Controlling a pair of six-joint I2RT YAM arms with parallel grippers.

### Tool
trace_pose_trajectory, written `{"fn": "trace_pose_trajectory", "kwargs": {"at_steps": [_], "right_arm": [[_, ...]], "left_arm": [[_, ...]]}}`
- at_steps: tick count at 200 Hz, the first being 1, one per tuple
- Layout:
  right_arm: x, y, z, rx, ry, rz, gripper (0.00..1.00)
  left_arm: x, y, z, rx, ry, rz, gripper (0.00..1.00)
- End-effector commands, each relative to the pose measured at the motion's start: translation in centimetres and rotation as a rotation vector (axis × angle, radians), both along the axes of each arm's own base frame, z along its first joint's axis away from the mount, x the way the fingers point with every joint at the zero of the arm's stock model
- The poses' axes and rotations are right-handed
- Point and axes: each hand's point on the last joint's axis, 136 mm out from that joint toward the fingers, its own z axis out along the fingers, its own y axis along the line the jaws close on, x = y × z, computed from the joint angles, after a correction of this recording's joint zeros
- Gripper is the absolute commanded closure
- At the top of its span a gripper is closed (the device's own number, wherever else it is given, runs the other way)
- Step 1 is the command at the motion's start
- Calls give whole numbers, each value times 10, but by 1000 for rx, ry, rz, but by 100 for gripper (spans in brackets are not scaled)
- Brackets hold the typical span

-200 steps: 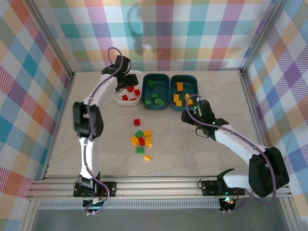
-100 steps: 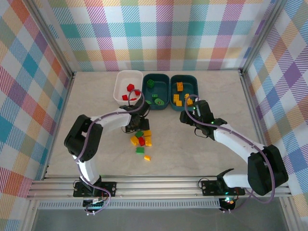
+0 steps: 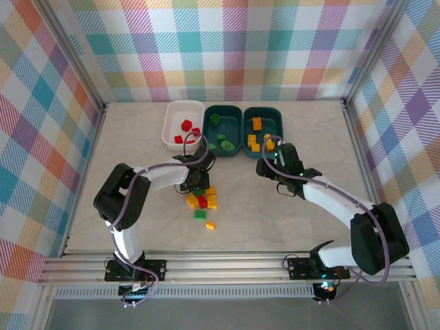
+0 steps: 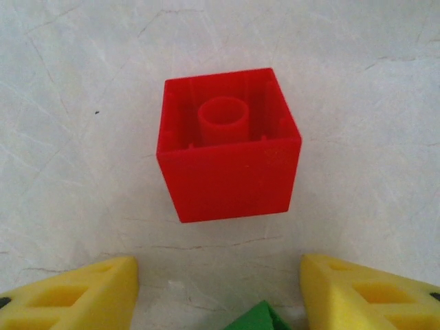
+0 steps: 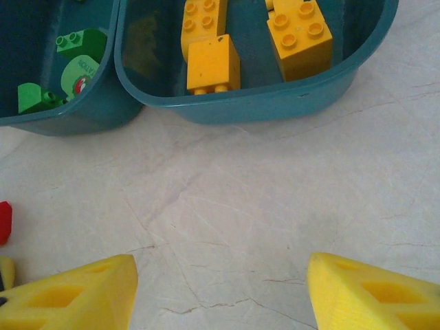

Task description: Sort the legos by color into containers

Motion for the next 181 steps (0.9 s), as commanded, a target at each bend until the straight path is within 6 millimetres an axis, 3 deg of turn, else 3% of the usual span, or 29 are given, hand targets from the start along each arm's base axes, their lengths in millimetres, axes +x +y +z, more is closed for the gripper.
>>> {"fn": "trace_pose_trajectory", "kwargs": {"at_steps": [1, 45, 117, 181], "right_arm": [[2, 4, 2, 7, -14, 6, 34], [1, 6, 2, 15, -10, 13, 34], [1, 8, 2, 21, -7, 16, 34], [0, 7, 2, 18, -11, 15, 34]], "left_arm": [[30, 0, -14, 11, -81, 19, 44], [27, 1, -14, -10, -79, 34, 58], [37, 0, 34, -63, -173, 51, 65], [64, 1, 64, -162, -207, 82, 66]]}}
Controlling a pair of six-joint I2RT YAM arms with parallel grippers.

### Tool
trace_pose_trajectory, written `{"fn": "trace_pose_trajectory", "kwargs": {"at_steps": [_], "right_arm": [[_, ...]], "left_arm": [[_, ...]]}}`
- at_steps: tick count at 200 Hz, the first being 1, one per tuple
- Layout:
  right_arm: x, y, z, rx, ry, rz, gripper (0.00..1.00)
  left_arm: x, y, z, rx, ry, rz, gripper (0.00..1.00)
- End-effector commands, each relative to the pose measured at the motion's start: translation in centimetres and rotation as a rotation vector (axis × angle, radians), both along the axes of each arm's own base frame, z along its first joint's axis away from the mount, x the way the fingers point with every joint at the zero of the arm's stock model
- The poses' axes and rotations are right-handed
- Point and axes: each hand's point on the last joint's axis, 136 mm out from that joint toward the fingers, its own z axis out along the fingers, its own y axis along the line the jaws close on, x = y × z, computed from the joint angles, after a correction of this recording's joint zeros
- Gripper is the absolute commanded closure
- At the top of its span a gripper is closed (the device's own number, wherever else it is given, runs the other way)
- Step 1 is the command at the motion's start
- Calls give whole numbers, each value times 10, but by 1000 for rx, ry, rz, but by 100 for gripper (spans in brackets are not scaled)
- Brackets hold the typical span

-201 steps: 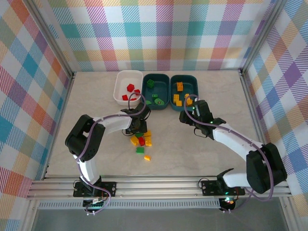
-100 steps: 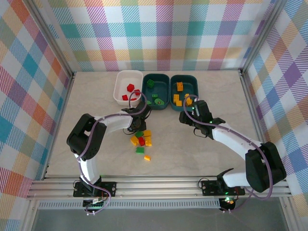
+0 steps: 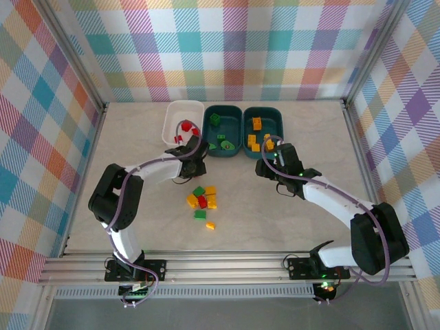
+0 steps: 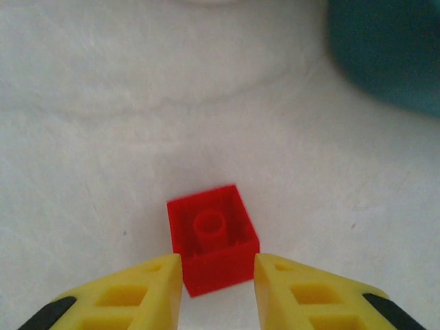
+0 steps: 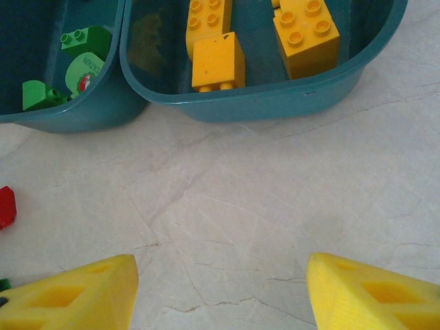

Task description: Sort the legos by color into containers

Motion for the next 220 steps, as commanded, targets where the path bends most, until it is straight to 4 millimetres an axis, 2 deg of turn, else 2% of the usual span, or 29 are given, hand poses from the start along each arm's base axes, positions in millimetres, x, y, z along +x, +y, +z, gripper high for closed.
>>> {"fn": "trace_pose_trajectory", "kwargs": {"at_steps": [1, 15, 36, 54, 73, 99, 130, 147, 171, 185, 201, 220], "right_arm": [[1, 4, 2, 14, -11, 8, 34], [1, 3, 3, 10, -14, 5, 34], [1, 4, 3, 11, -14, 6, 34], [2, 4, 2, 10, -10, 7, 34], [2, 5, 1, 13, -8, 8, 34], [2, 5, 1, 10, -7, 9, 34], [1, 4, 2, 8, -11, 5, 34], [1, 4, 3, 9, -14, 9, 34], [1, 8, 1, 1, -17, 18, 35], [1, 11, 0, -18, -20, 27, 35], [1, 13, -2, -32, -17, 34, 35], [1, 16, -3, -36, -15, 41, 35]], "left_arm": [[15, -6, 24, -61, -50, -3, 66], [14, -7, 21, -57, -29, -6, 60], [6, -5, 10, -61, 21, 27, 45], [-3, -1, -2, -53, 73, 69, 36], [-6, -2, -13, -44, 101, 87, 33], [1, -4, -26, -25, 107, 93, 43], [8, -2, -32, 6, 100, 102, 66], [12, -2, -17, 2, 66, 93, 74], [25, -4, 26, 2, -19, 60, 80], [40, -1, 56, -3, -79, 57, 81], [62, 12, 81, -14, -120, 87, 80], [91, 30, 86, -36, -112, 134, 78]]}}
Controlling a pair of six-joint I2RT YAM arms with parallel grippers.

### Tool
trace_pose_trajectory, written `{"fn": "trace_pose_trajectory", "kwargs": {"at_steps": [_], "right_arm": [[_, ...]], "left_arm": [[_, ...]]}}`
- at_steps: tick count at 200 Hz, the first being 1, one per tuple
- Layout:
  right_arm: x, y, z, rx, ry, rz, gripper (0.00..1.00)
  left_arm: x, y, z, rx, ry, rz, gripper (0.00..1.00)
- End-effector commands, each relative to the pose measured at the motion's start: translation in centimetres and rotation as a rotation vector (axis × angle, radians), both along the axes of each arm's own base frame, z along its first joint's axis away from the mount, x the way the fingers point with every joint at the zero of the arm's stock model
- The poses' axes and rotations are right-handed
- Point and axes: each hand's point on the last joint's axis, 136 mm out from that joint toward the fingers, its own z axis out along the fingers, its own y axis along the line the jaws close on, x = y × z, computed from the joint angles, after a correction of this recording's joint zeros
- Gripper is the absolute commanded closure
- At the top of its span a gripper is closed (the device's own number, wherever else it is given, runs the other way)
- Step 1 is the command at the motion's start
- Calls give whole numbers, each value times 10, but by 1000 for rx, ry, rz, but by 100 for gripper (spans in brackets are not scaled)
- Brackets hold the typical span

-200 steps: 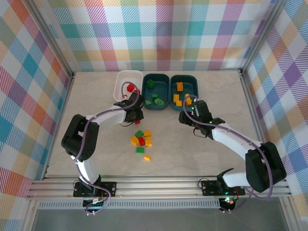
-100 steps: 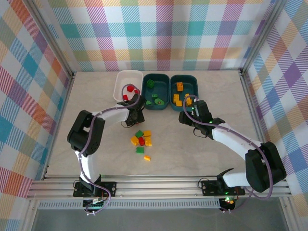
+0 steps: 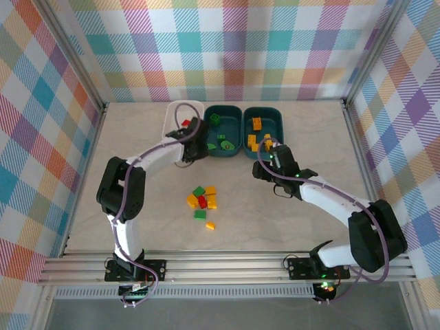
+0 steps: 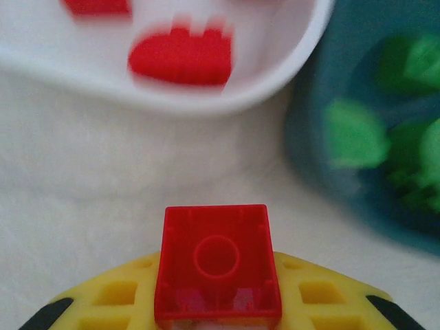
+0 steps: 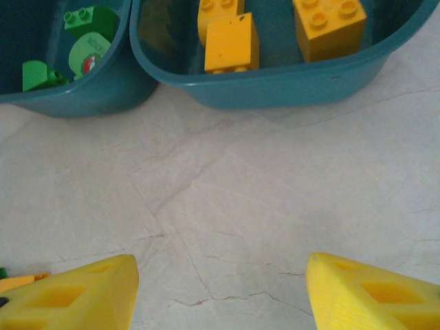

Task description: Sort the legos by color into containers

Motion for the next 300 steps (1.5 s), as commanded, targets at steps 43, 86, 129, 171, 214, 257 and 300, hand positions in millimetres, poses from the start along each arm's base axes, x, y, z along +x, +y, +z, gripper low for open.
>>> {"fn": "trace_pose_trajectory", "kwargs": {"at_steps": [43, 86, 129, 171, 214, 257, 300], "right_arm": [[1, 31, 8, -1, -31, 118, 34], [-13, 81, 13, -52, -18, 290, 34], [-34, 130, 13, -71, 50, 428, 31], [-71, 175, 0, -136, 82, 539, 30], [-101, 214, -13, -169, 130, 654, 32], [-111, 224, -37, -215, 185, 663, 33], [-101, 228, -53, -289, 182, 664, 46]], "left_arm": [[88, 56, 17, -48, 17, 92, 73], [121, 63, 15, -84, 29, 104, 69], [133, 53, 37, -139, -4, 63, 31], [101, 57, 113, -193, -139, 43, 15], [-9, 90, 121, -258, -229, 154, 7], [-121, 115, 46, -307, -148, 280, 8], [-192, 130, 4, -303, -92, 295, 8]]}}
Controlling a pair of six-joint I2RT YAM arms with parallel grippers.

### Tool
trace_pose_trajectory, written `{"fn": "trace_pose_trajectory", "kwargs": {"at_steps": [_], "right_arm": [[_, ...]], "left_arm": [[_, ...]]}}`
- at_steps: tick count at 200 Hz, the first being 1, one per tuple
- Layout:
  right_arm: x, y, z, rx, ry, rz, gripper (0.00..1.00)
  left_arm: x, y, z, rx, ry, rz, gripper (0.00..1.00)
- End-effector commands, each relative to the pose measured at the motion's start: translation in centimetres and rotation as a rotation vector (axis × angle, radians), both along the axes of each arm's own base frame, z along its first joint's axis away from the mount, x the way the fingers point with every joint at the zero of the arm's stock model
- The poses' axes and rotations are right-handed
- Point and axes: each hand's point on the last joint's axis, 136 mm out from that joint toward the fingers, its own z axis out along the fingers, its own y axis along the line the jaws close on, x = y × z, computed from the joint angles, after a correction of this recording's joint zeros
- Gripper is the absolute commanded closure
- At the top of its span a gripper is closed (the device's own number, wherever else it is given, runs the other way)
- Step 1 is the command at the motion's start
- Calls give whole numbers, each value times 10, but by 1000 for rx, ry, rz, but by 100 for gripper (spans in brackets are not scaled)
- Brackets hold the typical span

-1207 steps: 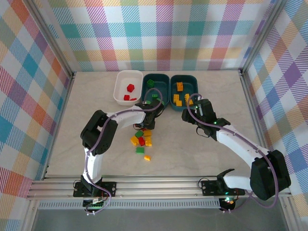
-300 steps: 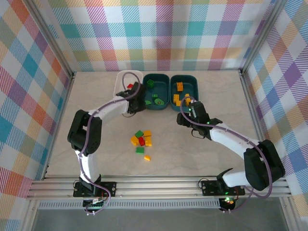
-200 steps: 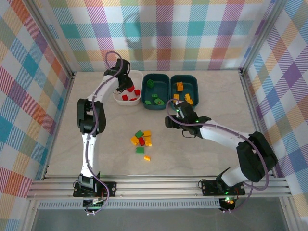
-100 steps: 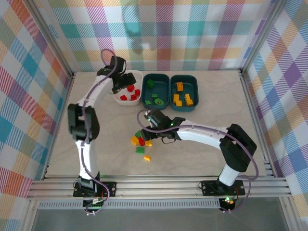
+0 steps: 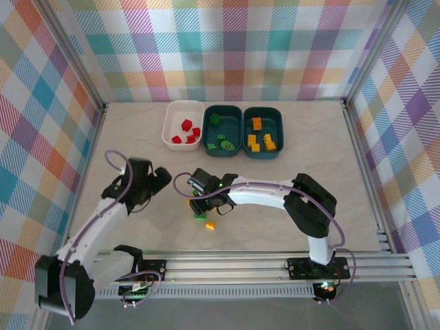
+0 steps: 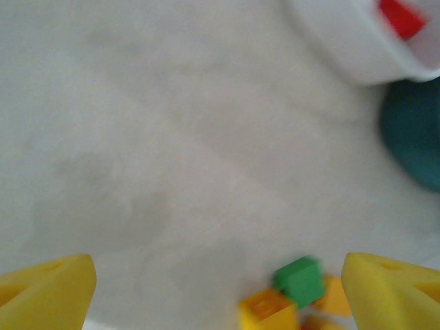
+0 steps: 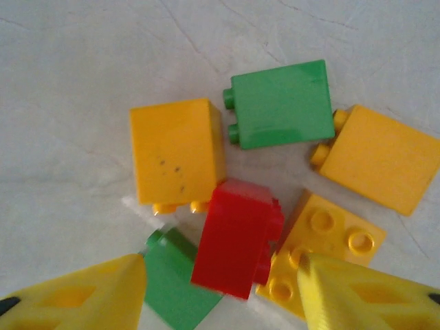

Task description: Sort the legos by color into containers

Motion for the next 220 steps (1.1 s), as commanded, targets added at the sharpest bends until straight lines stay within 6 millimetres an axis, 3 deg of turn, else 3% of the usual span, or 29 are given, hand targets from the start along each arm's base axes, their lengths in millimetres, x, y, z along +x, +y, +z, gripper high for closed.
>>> {"fn": "trace_pose_trajectory", "kwargs": {"at_steps": [1, 28, 63, 88, 120, 140, 162, 191, 220], "right_arm": [[7, 2, 0, -30, -22, 6, 46], [15, 6, 0, -42, -51, 0, 57], [19, 3, 7, -57, -81, -4, 75], [20, -1, 28, -24, -109, -13, 79], [33, -2, 79, 34, -230, -12, 80], [63, -2, 110, 51, -319, -30, 79], [107, 1, 123, 118, -342, -72, 80], [174, 7, 123, 202, -333, -136, 80], [221, 25, 126, 282, -319, -124, 80]], "left_arm": [[-19, 6, -2, -19, -35, 33, 8], [-40, 11, -20, -12, -4, 38, 7], [-44, 14, -21, 3, -12, 33, 6], [-41, 15, -22, 17, -8, 34, 5], [-37, 14, -35, 24, 14, 34, 5], [-37, 7, -60, -5, 53, 15, 6], [-48, -3, -80, -49, 120, -24, 7], [-54, -9, -80, -85, 97, -54, 6], [-56, -10, -78, -80, 104, -74, 5]]}}
